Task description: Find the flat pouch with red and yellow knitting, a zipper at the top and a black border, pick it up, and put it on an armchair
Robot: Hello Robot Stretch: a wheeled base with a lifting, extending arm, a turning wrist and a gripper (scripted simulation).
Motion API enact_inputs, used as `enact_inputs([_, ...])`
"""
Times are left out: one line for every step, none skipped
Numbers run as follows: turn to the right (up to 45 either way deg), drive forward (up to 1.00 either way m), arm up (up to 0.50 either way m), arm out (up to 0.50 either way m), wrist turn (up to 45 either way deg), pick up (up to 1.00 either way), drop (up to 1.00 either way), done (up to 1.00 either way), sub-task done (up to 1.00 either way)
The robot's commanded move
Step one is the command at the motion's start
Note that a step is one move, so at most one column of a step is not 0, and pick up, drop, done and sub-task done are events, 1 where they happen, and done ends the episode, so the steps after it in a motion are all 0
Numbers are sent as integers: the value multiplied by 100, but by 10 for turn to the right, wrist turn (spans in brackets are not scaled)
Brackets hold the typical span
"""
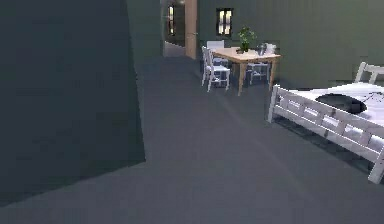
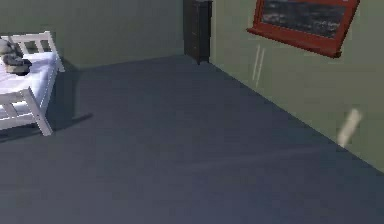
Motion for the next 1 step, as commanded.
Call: enact_inputs([0, 100, 0, 0, 0, 0, 0, 0, 0])
